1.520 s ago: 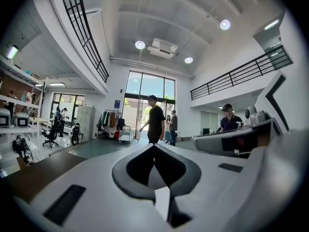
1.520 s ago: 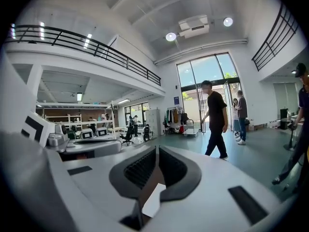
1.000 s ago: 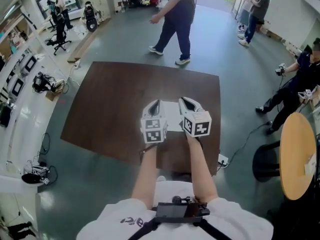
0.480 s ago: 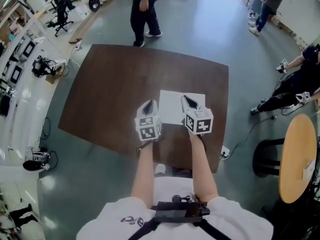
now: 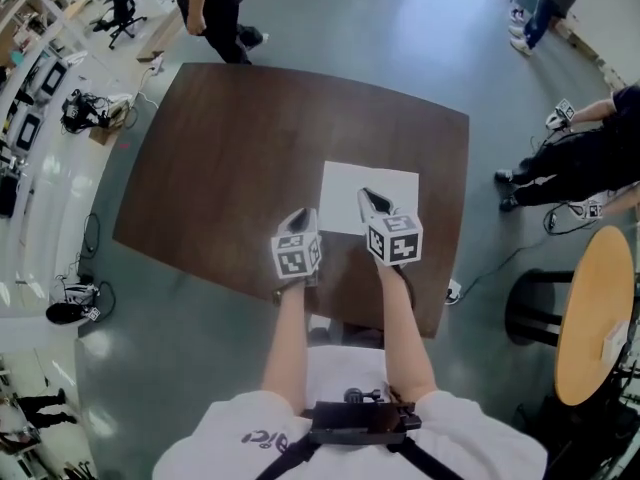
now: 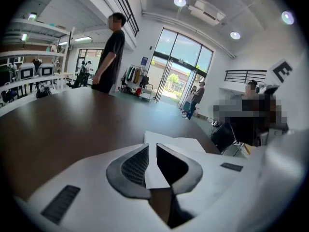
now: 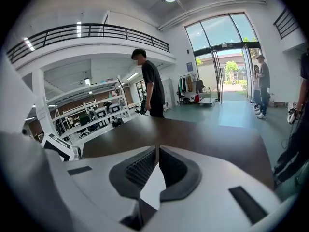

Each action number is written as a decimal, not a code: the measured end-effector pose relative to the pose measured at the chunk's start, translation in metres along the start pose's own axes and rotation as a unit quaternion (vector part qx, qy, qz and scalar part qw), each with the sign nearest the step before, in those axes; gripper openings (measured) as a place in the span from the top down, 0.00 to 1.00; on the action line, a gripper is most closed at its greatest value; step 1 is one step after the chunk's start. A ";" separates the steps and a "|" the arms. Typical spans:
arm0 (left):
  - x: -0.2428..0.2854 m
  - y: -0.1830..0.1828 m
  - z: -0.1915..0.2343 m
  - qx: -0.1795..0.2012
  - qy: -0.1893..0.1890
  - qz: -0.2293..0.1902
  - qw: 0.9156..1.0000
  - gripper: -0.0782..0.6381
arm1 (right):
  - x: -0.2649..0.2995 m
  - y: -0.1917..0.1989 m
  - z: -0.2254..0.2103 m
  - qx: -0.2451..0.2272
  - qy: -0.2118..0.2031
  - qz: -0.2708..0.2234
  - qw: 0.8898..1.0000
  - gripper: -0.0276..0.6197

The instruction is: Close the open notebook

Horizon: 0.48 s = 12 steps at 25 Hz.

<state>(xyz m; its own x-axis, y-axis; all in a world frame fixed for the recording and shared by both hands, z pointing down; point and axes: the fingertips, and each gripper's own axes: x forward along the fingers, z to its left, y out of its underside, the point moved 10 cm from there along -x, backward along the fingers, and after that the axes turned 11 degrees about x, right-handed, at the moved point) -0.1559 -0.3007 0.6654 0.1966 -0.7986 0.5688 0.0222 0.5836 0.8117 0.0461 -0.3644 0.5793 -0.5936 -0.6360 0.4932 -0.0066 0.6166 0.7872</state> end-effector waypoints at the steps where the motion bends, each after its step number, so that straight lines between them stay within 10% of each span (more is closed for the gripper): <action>1: 0.003 0.007 -0.001 -0.005 0.005 0.007 1.000 0.88 | 0.002 0.002 0.001 -0.001 -0.002 0.005 1.000 0.95; 12: 0.035 0.057 -0.019 -0.025 0.036 0.063 0.997 0.65 | 0.013 0.011 0.002 -0.019 -0.018 0.036 0.999 0.95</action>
<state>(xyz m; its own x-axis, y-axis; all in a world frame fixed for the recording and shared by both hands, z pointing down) -0.1287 -0.2924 0.7289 0.2704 -0.7064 0.6541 0.0418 0.6874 0.7250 0.0370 -0.3645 0.5937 -0.6200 -0.5723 0.5366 0.0687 0.6418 0.7638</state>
